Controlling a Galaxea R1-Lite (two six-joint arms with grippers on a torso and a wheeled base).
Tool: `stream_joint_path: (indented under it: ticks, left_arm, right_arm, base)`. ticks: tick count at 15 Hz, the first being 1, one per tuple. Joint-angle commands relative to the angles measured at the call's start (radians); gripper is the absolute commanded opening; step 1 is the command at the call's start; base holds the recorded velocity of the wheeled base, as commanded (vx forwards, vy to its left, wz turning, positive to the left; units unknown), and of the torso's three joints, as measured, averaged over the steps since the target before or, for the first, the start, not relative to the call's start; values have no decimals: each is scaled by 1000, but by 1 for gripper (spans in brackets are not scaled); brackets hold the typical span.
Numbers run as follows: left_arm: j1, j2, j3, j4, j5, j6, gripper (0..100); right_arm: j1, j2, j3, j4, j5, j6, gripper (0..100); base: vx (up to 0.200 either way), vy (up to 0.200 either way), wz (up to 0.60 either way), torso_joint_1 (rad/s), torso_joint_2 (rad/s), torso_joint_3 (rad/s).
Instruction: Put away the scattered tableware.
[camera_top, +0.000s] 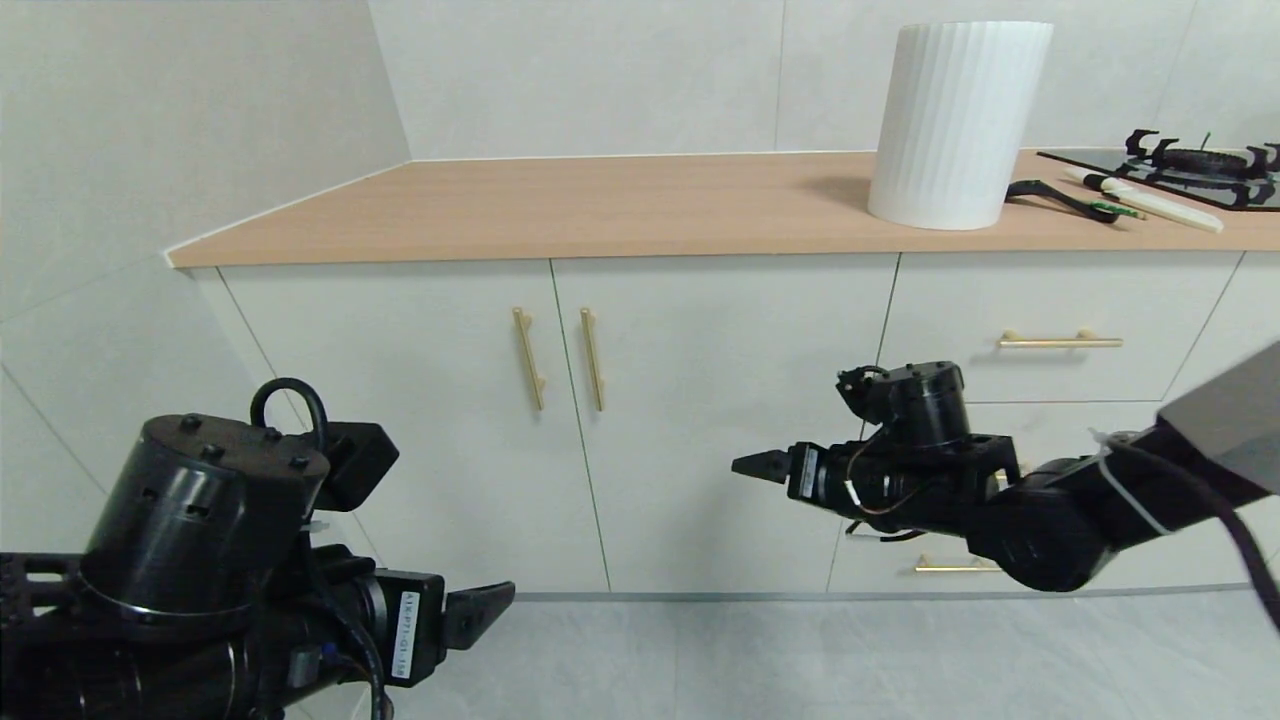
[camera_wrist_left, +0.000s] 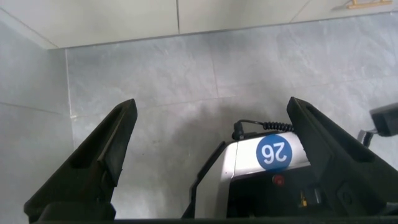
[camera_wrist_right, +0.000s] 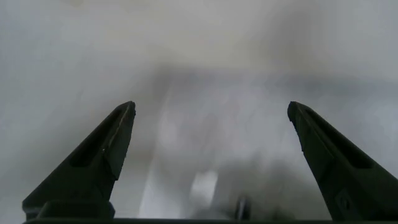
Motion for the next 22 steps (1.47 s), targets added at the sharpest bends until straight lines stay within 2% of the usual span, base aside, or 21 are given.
stream_joint_path:
  ticks: [1, 5, 6, 8, 9, 10, 12, 14, 17, 18, 20, 21, 22]
  left_arm:
    - [0, -1, 0, 1, 0, -1, 100]
    - [8, -29, -8, 0, 0, 2, 100]
    - [26, -52, -11, -2, 0, 13, 100]
    - [82, -133, -15, -2, 0, 76, 100]
    - [91, -150, -17, -2, 0, 85, 100]
    - [105, -208, -34, 0, -1, 113, 100]
    - [112, -272, -35, 0, 0, 116, 100]
    - [135, -334, -31, 0, 0, 141, 100]
    - [193, -470, 3, 1, 4, 154, 100]
    - [220, -590, 47, 0, 4, 199, 100]
    - [272, -748, 106, 4, 0, 311, 100]
    - [286, -774, 118, 4, 0, 331, 100]
    - [333, -866, 164, 6, 0, 404, 100]
  right_arm:
    - [-9, -99, 52, -3, -67, -56, 100]
    - [-16, -153, 67, -3, -249, -159, 100]
    - [-19, -213, 92, -4, -292, -169, 100]
    - [-44, -368, 156, 2, -335, -218, 100]
    - [-47, -398, 170, 6, -335, -226, 100]
    - [-69, -493, 196, 30, -340, -252, 100]
    - [-76, -616, 225, 82, -394, -261, 100]
    - [-89, -736, 257, 132, -449, -307, 100]
    - [-197, -901, 342, 138, -496, -350, 100]
    - [-283, -1013, 415, 138, -495, -366, 100]
    - [-415, -1179, 510, 138, -481, -384, 100]
    - [-440, -1210, 524, 140, -475, -390, 100]
    - [-520, -1342, 567, 140, -437, -404, 100]
  base:
    - [0, 0, 0, 0, 0, 0]
    - [0, 0, 0, 0, 0, 0]
    - [0, 0, 0, 0, 0, 0]
    - [0, 0, 0, 0, 0, 0]
    - [0, 0, 0, 0, 0, 0]
    - [0, 0, 0, 0, 0, 0]
    - [0, 0, 0, 0, 0, 0]
    - [0, 0, 0, 0, 0, 0]
    - [0, 0, 0, 0, 0, 0]
    - [0, 0, 0, 0, 0, 0]
    - [0, 0, 0, 0, 0, 0]
    - [0, 0, 0, 0, 0, 0]
    - [0, 0, 0, 0, 0, 0]
